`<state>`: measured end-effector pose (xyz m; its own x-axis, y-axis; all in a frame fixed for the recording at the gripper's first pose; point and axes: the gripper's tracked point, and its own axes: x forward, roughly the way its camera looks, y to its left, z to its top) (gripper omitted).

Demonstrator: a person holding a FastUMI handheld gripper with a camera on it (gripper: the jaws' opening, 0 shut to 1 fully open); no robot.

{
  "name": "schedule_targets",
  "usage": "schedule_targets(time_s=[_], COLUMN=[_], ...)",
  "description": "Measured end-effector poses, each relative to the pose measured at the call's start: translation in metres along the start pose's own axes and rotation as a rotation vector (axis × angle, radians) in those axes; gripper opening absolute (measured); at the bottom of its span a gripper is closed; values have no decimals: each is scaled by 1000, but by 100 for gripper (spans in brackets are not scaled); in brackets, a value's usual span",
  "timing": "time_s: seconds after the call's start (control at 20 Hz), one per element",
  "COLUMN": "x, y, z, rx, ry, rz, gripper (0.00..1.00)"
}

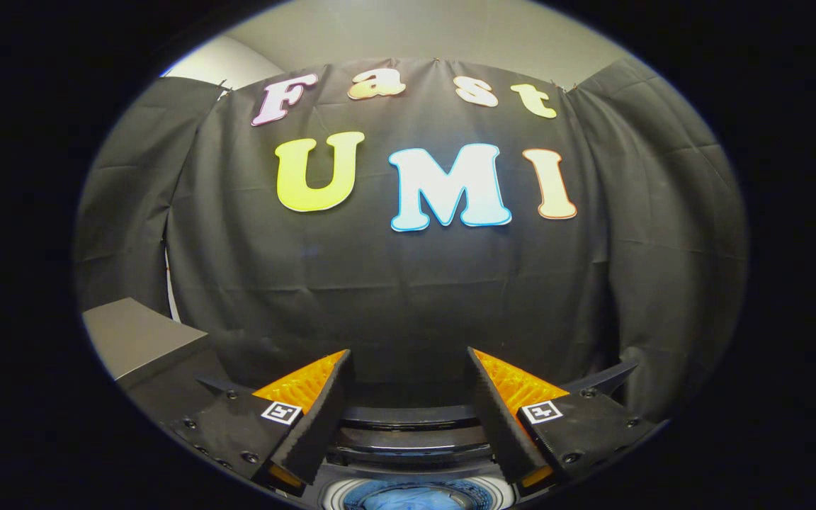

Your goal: Put the clothes into the washing machine and then close the washing machine lid.

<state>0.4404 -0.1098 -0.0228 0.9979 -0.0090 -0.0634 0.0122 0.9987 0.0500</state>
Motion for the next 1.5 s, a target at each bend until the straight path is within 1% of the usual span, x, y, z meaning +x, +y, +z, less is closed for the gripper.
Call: schedule_targets(time_s=[0.25,1.2,1.5], x=[-10,-13,-13], y=[-1,-6,-5], z=[-4,-15,-15], rx=[-3,-11,-10], ry=[4,18,47], rz=[0,4,10], gripper=[97,97,97])
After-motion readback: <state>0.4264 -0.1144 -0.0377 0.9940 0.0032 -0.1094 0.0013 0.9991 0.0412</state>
